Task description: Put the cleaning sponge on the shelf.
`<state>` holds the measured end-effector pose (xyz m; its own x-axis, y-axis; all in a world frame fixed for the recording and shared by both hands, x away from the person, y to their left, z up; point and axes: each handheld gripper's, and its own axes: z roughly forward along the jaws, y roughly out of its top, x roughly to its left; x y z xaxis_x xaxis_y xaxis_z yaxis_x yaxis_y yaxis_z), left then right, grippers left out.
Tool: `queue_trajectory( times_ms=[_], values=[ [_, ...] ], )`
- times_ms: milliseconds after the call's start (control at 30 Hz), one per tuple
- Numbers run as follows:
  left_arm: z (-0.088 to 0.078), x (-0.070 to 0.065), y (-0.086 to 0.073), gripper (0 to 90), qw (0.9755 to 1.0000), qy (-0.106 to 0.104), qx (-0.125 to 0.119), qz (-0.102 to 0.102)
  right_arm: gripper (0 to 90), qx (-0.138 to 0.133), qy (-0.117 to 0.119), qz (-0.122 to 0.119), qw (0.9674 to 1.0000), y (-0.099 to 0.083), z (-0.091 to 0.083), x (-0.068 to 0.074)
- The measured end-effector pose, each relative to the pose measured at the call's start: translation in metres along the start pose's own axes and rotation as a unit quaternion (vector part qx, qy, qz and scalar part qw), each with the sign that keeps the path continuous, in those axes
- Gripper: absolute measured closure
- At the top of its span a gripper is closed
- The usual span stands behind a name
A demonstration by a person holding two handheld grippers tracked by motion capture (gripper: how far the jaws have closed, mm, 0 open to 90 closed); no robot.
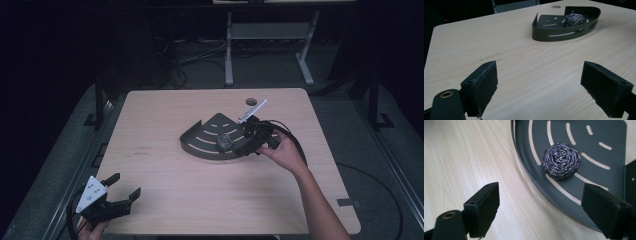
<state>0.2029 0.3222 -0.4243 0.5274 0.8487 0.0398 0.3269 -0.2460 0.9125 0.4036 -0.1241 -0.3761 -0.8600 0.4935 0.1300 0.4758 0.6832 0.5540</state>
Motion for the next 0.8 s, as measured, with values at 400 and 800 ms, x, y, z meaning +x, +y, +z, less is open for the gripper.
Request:
queue_trajectory(
  times_ms=[400,800],
  values=[
    [0.000,-0.001,0.000,13.2,1.0000,0.000,0.000,0.000,14.4,0.005,-0.009,0.003,0.9999,-0.018,0.000,0.002],
    [0.001,-0.001,0.000,13.2,1.0000,0.000,0.000,0.000,14.4,0.007,-0.007,0.011,0.9999,-0.033,-0.001,0.003]
  ],
)
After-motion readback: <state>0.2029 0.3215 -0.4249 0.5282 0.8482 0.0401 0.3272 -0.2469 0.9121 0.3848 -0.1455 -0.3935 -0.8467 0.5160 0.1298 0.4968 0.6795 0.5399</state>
